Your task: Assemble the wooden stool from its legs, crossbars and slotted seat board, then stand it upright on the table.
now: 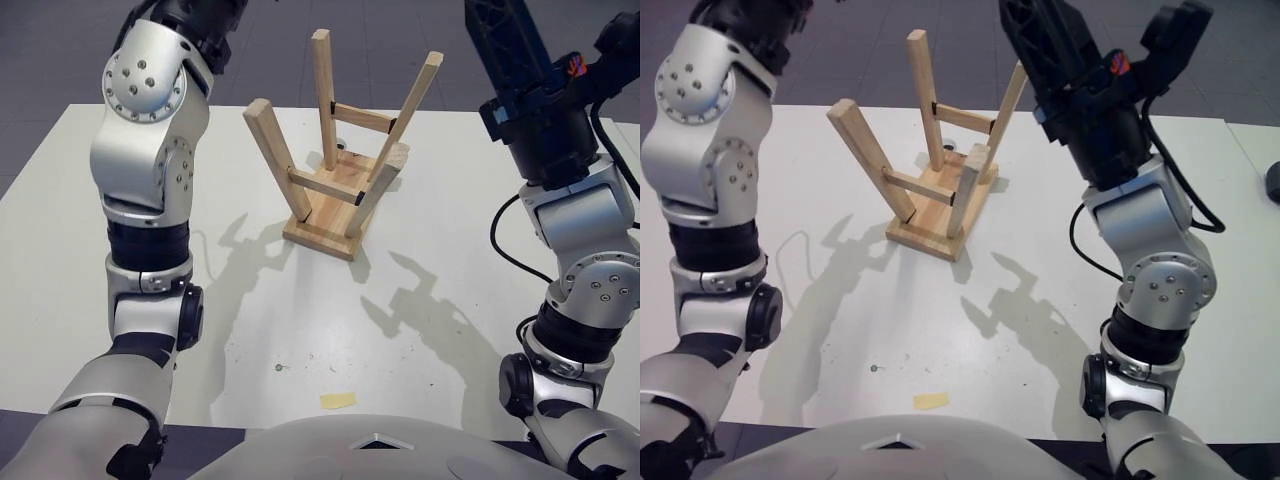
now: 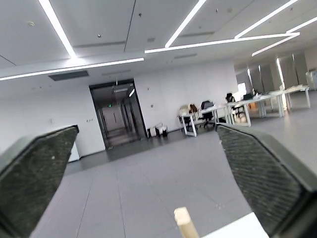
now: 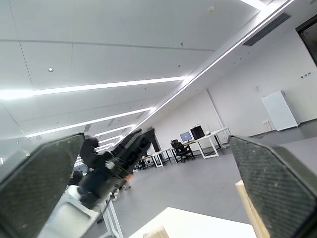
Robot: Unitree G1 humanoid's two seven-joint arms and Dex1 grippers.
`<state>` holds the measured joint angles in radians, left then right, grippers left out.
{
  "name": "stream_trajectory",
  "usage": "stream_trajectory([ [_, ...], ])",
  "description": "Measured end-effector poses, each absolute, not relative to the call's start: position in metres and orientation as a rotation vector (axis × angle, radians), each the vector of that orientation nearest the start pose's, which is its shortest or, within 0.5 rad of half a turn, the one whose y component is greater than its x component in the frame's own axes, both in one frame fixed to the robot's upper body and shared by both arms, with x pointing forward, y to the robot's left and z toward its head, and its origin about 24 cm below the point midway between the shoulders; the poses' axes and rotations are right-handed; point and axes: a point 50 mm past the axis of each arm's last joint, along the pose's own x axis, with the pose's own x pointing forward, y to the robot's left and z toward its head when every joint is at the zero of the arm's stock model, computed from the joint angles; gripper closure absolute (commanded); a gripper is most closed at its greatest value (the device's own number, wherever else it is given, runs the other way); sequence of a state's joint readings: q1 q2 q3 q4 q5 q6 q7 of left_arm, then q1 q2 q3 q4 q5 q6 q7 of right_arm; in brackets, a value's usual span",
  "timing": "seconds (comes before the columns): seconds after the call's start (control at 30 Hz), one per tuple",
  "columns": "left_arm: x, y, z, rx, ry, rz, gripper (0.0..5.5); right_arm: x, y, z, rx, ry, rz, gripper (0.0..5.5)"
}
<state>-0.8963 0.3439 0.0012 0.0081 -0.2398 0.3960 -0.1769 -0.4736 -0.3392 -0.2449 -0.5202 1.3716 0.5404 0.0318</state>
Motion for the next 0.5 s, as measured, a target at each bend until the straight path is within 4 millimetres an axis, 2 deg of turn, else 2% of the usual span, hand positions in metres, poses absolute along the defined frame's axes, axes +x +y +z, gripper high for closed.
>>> stream_trajectory([
  [0.1,0.351,0.117,0.224,0.185,-0.276,-0.443,0.13,0.251,-0.154,0.255,0.728,-0.392,0.787,0.1],
  [0.13,0.348,0.112,0.219,0.22,-0.292,-0.461,0.13,0.254,-0.156,0.246,0.746,-0.36,0.761,0.1],
  [0.33,0.336,0.096,0.217,0.286,-0.35,-0.494,0.13,0.261,-0.163,0.222,0.76,-0.28,0.669,0.1],
  [0.43,0.337,0.098,0.22,0.254,-0.354,-0.478,0.13,0.264,-0.166,0.214,0.717,-0.264,0.617,0.1],
  [0.5,0.336,0.102,0.224,0.187,-0.348,-0.461,0.13,0.273,-0.173,0.202,0.679,-0.238,0.493,0.1],
])
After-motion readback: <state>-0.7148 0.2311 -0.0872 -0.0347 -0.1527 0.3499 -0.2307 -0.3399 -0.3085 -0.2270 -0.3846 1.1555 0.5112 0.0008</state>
